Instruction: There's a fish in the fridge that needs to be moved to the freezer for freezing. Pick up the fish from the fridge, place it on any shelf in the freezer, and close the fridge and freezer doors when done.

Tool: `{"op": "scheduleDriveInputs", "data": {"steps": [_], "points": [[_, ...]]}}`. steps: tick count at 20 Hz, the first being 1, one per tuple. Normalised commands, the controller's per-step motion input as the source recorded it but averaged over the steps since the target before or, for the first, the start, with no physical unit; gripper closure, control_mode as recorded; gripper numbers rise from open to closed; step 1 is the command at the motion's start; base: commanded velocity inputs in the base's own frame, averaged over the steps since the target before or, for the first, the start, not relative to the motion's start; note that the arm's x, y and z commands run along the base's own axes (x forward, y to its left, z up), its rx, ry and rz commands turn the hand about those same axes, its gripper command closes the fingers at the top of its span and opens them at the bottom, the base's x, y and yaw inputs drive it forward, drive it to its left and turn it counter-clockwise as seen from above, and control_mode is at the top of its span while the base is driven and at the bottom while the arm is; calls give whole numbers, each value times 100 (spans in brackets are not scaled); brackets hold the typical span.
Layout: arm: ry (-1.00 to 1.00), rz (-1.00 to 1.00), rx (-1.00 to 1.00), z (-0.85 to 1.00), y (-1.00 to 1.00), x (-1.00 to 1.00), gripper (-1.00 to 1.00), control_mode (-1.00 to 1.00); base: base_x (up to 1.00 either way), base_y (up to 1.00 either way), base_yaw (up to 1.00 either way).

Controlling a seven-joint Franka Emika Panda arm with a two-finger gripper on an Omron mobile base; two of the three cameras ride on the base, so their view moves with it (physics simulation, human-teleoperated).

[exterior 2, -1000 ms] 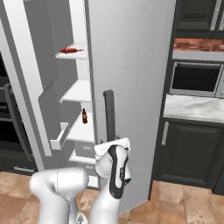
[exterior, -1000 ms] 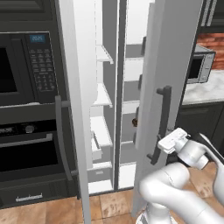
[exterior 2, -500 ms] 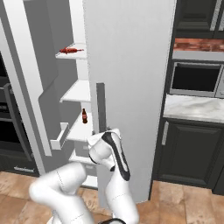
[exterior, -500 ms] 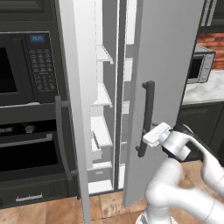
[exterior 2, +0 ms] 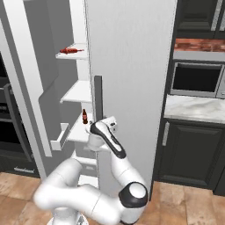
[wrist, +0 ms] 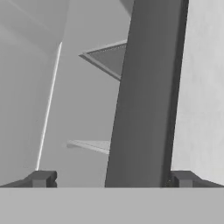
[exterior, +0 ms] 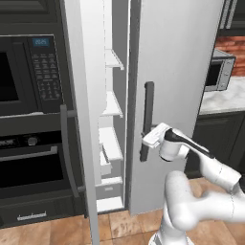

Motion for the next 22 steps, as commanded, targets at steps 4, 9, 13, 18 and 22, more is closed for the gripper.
{"op": "scheduleDriveInputs", "data": {"steps": [4, 9, 13, 18, 22], "points": [[0, -4, -1, 0, 72, 75, -100, -100, 0, 0, 0], [0, -2, 0, 0, 47, 79, -100, -100, 0, 0, 0], [0, 0, 0, 7, 10, 33, -100, -100, 0, 0, 0], [-1, 0, 0, 46, 0, -6, -100, -100, 0, 0, 0], [-13, 0, 0, 81, 2, -9, -100, -100, 0, 0, 0]]}}
